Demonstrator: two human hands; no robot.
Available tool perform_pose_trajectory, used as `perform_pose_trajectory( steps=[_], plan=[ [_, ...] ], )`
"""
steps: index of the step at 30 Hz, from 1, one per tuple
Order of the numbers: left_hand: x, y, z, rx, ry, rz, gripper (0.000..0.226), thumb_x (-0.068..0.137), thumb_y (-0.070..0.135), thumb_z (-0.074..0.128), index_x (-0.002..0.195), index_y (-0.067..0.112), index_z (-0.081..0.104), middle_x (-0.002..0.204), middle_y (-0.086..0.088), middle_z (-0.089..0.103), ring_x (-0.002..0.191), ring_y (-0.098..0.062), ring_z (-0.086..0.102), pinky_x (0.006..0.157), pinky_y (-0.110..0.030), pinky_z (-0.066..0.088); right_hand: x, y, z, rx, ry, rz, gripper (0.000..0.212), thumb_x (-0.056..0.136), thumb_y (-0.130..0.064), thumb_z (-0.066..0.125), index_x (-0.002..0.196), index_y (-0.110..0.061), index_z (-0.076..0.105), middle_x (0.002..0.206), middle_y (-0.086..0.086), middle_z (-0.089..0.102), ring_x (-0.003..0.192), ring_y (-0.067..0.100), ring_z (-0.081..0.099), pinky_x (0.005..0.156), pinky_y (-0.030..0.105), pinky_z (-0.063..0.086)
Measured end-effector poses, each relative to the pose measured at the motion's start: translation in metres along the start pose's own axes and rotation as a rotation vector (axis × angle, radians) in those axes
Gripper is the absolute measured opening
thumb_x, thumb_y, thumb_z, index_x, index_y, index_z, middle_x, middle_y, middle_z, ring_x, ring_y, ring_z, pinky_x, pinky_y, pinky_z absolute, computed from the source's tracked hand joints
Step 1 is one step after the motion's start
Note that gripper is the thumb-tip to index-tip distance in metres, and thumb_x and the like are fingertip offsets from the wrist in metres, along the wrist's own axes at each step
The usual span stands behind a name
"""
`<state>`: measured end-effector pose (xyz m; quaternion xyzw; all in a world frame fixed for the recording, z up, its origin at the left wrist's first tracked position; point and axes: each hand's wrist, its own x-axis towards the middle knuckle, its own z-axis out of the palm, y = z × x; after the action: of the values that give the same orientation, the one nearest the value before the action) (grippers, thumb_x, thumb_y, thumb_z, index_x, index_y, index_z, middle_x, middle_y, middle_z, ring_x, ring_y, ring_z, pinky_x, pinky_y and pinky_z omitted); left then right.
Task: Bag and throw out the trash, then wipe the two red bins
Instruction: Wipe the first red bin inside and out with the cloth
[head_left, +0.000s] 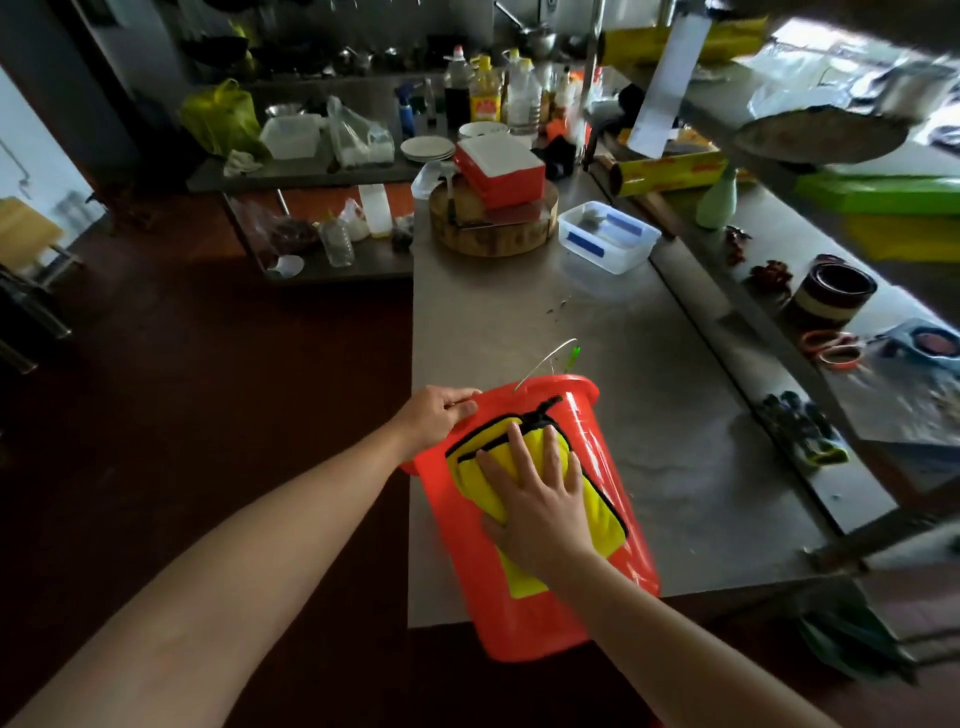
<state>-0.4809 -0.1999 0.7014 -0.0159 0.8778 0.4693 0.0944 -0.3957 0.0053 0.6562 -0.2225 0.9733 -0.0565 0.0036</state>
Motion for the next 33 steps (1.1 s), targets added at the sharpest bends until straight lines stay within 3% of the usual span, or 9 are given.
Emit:
perform_pose_trajectory(
  steps=[2, 6, 10, 16, 21, 25, 28, 33],
  plan=[
    [0.001, -0.002, -0.004, 0.081, -0.046, 0.011, 0.035, 0.1, 0.017, 0.062, 0.134, 0.008, 0.063, 0.134, -0.006, 0.065, 0.125, -0.012, 0.058, 0.109, -0.023, 0.041, 0.017, -0.004, -0.006, -0.013, -0.014, -0.016, 0.079, 0.087, -0.069, 0.049, 0.156, -0.05, 0.015, 0.17, -0.001, -0.009, 0.153, 0.044, -0.015, 0.117, 0.07, 0.011],
    [0.005, -0.007, -0.024, 0.285, -0.065, 0.057, 0.034, 0.101, 0.019, 0.061, 0.134, 0.013, 0.065, 0.135, -0.002, 0.065, 0.128, -0.012, 0.056, 0.105, -0.017, 0.038, 0.041, -0.007, -0.009, -0.042, -0.035, -0.052, 0.078, 0.088, -0.072, 0.045, 0.156, -0.049, 0.016, 0.17, -0.004, -0.006, 0.154, 0.04, -0.015, 0.119, 0.067, 0.01],
    [0.005, -0.016, -0.032, 0.405, -0.054, 0.106, 0.035, 0.1, 0.013, 0.06, 0.135, 0.009, 0.064, 0.132, -0.007, 0.067, 0.126, -0.018, 0.058, 0.101, -0.017, 0.037, 0.047, 0.01, -0.003, -0.002, -0.004, -0.049, 0.081, 0.082, -0.076, 0.041, 0.154, -0.055, 0.011, 0.169, -0.014, -0.008, 0.156, 0.031, -0.013, 0.121, 0.063, 0.012],
    [0.002, -0.026, -0.028, 0.393, -0.025, 0.091, 0.034, 0.101, 0.009, 0.058, 0.135, 0.007, 0.063, 0.127, -0.007, 0.069, 0.121, -0.019, 0.061, 0.1, -0.02, 0.041, 0.056, 0.051, 0.002, 0.258, 0.049, 0.186, 0.079, 0.077, -0.083, 0.037, 0.148, -0.065, 0.007, 0.168, -0.019, 0.003, 0.157, 0.024, 0.003, 0.119, 0.056, 0.026],
    [0.006, -0.017, -0.023, 0.403, -0.026, 0.082, 0.036, 0.102, 0.012, 0.057, 0.138, 0.007, 0.06, 0.12, -0.008, 0.07, 0.116, -0.022, 0.062, 0.095, -0.02, 0.04, 0.062, 0.073, 0.0, 0.367, 0.046, 0.26, 0.073, 0.079, -0.08, 0.041, 0.145, -0.07, 0.011, 0.167, -0.021, 0.011, 0.155, 0.016, 0.013, 0.117, 0.049, 0.03],
    [0.006, -0.014, -0.021, 0.391, -0.02, 0.065, 0.037, 0.103, 0.013, 0.055, 0.139, 0.008, 0.058, 0.121, -0.008, 0.07, 0.114, -0.022, 0.064, 0.091, -0.017, 0.04, 0.057, 0.108, 0.003, 0.698, -0.016, 0.495, 0.064, 0.09, -0.062, 0.058, 0.15, -0.051, 0.036, 0.164, -0.013, 0.029, 0.147, 0.019, 0.035, 0.112, 0.039, 0.036],
    [0.004, -0.014, -0.02, 0.395, -0.024, 0.046, 0.038, 0.104, 0.015, 0.053, 0.142, 0.008, 0.056, 0.12, -0.009, 0.069, 0.115, -0.022, 0.063, 0.092, -0.017, 0.039, 0.049, 0.121, 0.005, 0.847, -0.085, 0.598, 0.067, 0.092, -0.06, 0.055, 0.153, -0.037, 0.04, 0.156, 0.0, 0.045, 0.141, 0.025, 0.044, 0.116, 0.04, 0.035],
    [0.015, 0.005, -0.017, 0.458, -0.048, 0.07, 0.041, 0.104, 0.007, 0.049, 0.144, 0.007, 0.052, 0.137, -0.011, 0.062, 0.131, -0.021, 0.055, 0.105, -0.017, 0.033, 0.037, 0.084, 0.0, 0.568, 0.045, 0.397, 0.071, 0.093, -0.058, 0.055, 0.156, -0.047, 0.025, 0.167, -0.012, 0.019, 0.15, 0.025, 0.027, 0.112, 0.048, 0.038]
  ],
)
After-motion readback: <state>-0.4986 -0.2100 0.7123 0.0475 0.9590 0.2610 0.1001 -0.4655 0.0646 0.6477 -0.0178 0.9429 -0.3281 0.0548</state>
